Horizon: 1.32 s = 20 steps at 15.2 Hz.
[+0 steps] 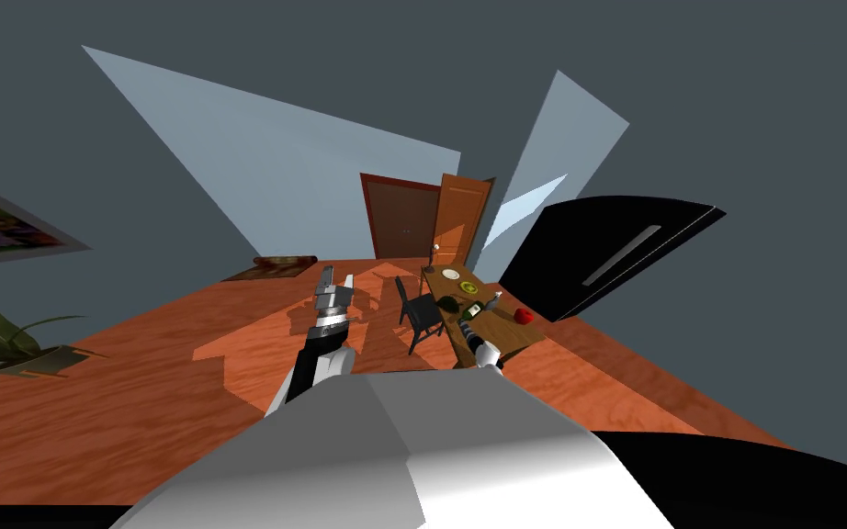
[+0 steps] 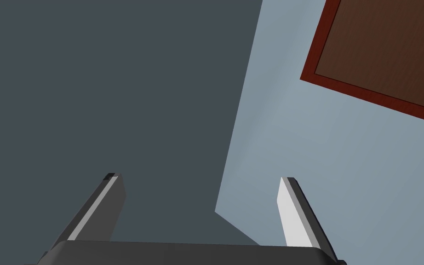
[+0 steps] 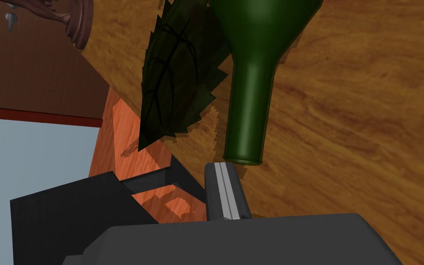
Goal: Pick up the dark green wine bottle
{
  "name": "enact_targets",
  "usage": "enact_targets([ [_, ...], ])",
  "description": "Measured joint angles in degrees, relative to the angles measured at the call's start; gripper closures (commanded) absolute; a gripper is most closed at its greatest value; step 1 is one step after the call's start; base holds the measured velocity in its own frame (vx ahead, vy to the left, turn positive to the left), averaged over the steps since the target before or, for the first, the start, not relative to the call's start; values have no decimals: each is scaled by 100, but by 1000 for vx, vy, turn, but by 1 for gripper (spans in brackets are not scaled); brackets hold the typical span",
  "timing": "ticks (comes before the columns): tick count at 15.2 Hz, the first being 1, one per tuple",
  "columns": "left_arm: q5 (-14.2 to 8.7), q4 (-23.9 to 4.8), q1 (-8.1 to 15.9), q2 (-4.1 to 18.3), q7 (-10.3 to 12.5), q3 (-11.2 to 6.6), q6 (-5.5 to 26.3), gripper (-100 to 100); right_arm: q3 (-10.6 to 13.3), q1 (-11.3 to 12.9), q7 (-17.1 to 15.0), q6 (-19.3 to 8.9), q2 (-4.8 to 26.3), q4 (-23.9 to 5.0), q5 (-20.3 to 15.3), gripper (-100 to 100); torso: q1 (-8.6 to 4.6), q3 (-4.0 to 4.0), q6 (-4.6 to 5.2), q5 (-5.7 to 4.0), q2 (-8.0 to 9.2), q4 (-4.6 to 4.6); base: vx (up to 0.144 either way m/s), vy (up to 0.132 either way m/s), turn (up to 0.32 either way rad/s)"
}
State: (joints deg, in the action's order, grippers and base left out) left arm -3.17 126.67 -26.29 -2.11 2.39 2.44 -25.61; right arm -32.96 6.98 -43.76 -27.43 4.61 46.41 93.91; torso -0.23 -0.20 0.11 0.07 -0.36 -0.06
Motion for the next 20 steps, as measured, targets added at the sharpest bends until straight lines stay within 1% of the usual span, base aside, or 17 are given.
enact_targets([
  [2, 0, 0, 0, 0, 0, 0, 0, 0, 154, 3, 177, 11, 60, -74, 288, 100, -1, 3, -1, 0, 6, 1, 7, 1, -2],
  [5, 0, 0, 1, 0, 0, 0, 0, 0, 208, -12, 202, 11, 63, -67, 656, 100, -2, 9, 0, -1, 16, 3, 8, 3, 22],
  [6, 0, 0, 0, 0, 0, 0, 0, 0, 397, -221, 124, 88, 144, 206, 691, 100, -2, 8, 2, 1, 12, 3, 58, 14, 55],
  [8, 0, 0, 0, 0, 0, 0, 0, 0, 590, -364, 396, 164, 288, 239, 1010, 100, 0, 0, 0, 0, 0, 0, 42, 5, 7],
  [9, 0, 0, 0, 0, 0, 0, 0, 0, 728, -419, 421, 196, 311, 305, 1128, 100, -1, 1, 0, 0, 2, 0, 17, 4, -2],
  [10, 0, 0, 0, 0, 0, 0, 0, 0, 818, -440, 402, 220, 325, 340, 1247, 100, 0, 3, -1, 0, 5, 1, 6, 3, 0],
  [12, 0, 0, 0, 0, 0, 0, 0, 0, 861, -443, 406, 229, 325, 341, 1490, 100, -1, 7, -1, 0, 13, 2, 14, 4, 33],
  [14, 0, 0, 0, 0, 0, 0, 0, 0, 1164, -757, 478, 378, 505, 674, 1695, 100, 0, 3, 0, 0, 4, 1, 56, 12, 39],
  [16, 0, 0, 0, 0, 0, 0, 0, 0, 1391, -832, 634, 428, 571, 697, 1958, 100, 1, 0, -1, 0, 1, 0, 24, 6, -4],
  [18, 0, 0, 0, 0, 0, 0, 0, 0, 1497, -873, 649, 444, 581, 737, 2204, 100, 0, 5, 0, 0, 10, 2, 0, 0, 0],
  [20, 0, 0, 1, 0, 0, 0, 0, 0, 1504, -877, 663, 433, 584, 729, 2423, 100, -2, 9, 0, 0, 16, 3, 14, 3, 29],
])
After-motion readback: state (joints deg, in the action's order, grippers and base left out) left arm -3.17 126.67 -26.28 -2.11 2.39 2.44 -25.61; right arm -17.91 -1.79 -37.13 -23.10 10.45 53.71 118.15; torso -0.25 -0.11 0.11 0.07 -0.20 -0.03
